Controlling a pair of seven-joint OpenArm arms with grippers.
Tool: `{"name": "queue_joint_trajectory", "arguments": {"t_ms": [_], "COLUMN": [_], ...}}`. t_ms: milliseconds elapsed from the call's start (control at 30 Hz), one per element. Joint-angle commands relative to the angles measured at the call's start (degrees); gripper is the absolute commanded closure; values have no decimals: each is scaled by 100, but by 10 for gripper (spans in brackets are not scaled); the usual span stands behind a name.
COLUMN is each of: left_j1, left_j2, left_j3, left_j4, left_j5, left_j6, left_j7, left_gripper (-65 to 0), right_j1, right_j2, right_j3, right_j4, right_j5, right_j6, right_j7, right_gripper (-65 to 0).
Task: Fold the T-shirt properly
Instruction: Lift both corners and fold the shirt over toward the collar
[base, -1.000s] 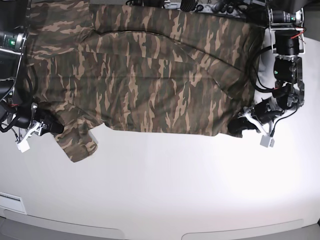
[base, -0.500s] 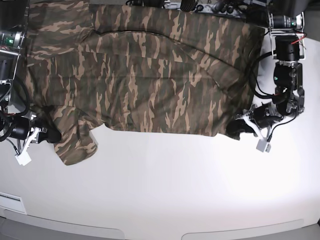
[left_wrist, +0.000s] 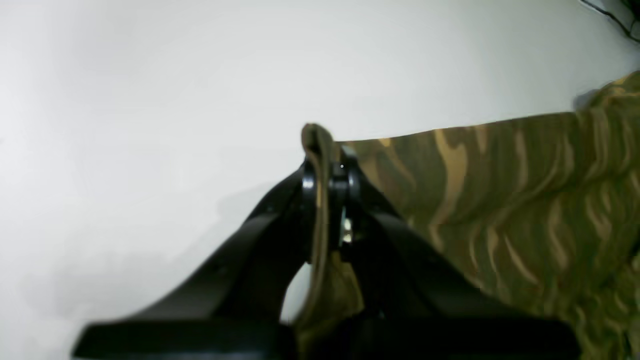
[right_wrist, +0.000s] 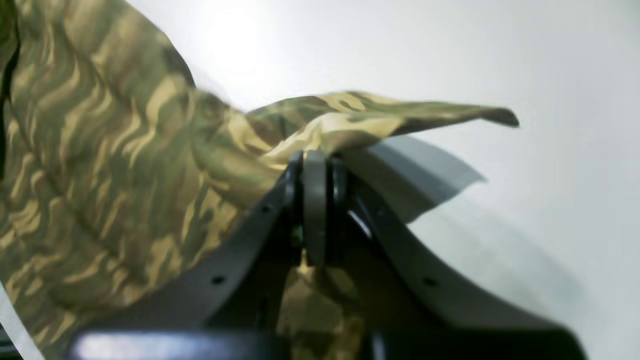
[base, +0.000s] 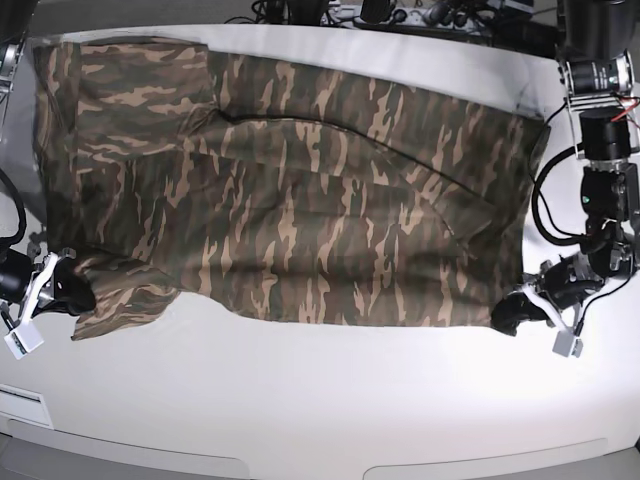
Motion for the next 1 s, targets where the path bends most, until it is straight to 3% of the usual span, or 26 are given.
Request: {"name": "queue_joint_trajectory", "arguments": {"t_ms": [0,200,467,633,700,767,967], "left_j1": [-72,352,518,516,516,518,522], "left_j2": [-105,-227,-859,-1217,-1259,-1255,-1279], "left_j3": [-44,-44,-44,-44,-44,-44,-44], "left_j4": [83,83,83,83,83,83,111], "left_j5": [-262,-1502,-2208,-2656,-2870,-3176,-3260], "left_j6": [-219,-930,-930,-930,-930,-930,-930], "left_j7": [68,966,1213,1257,1405,1690,2371], "left_gripper": [0,0,0,0,0,0,0], "right_j1": [125,-503,-1169,-1178,-1178,-1182,-1532], "right_j2": [142,142,317,345,348,348,348], "right_j3": [61,61,385,944,1080,1110,1110], "right_j4": [92,92,146,369,474,570,848], "right_j5": [81,393,907,1565,1952,1966,1966], "right_j6": [8,8,8,8,8,8,8], "right_j7": [17,-254,-396,-1095,-1499,-1741,-1741], "right_gripper": [0,0,0,0,0,0,0]}}
